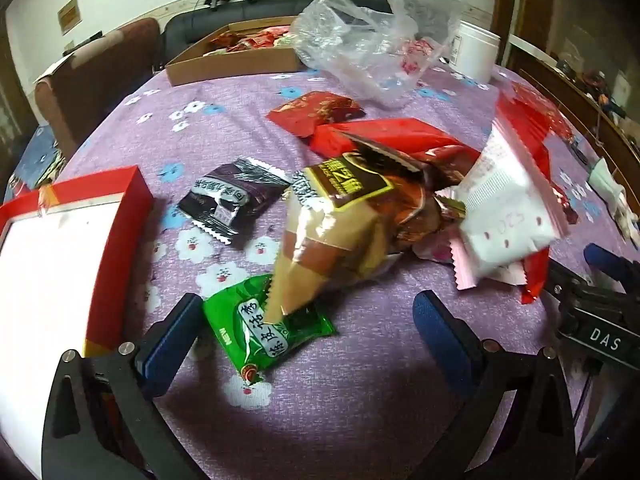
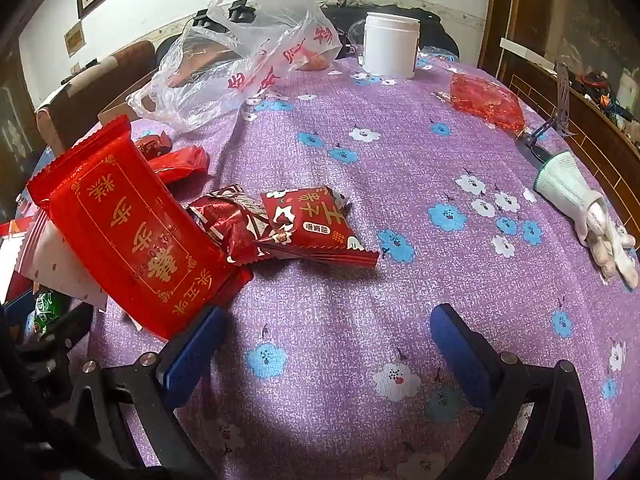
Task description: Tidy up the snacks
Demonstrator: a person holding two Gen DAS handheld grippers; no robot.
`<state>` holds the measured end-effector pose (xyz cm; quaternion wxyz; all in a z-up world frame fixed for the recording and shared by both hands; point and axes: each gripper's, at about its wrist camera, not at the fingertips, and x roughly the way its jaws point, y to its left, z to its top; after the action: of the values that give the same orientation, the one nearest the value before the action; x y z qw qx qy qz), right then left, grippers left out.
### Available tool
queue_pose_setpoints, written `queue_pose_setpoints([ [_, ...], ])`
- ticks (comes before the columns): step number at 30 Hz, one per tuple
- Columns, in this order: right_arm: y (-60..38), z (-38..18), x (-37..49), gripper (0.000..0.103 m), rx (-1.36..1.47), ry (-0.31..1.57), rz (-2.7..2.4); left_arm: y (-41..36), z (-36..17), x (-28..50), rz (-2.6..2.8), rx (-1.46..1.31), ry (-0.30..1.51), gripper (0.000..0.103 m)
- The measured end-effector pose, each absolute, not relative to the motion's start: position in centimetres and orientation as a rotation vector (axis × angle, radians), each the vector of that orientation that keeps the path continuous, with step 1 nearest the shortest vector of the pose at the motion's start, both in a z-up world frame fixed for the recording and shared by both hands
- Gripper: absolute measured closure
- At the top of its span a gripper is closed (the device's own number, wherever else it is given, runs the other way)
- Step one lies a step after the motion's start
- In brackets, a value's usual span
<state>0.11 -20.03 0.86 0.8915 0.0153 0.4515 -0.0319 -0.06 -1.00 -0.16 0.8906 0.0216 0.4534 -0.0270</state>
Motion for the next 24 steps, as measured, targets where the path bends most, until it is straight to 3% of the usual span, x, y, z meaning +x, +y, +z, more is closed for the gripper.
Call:
queue_pose_setpoints([
  [24,-20.18,0.94,0.22,0.0,0.031,0.939,-0.066,-0.87,-0.01,-0.11,-0.054,0.041,0.942,0.0],
])
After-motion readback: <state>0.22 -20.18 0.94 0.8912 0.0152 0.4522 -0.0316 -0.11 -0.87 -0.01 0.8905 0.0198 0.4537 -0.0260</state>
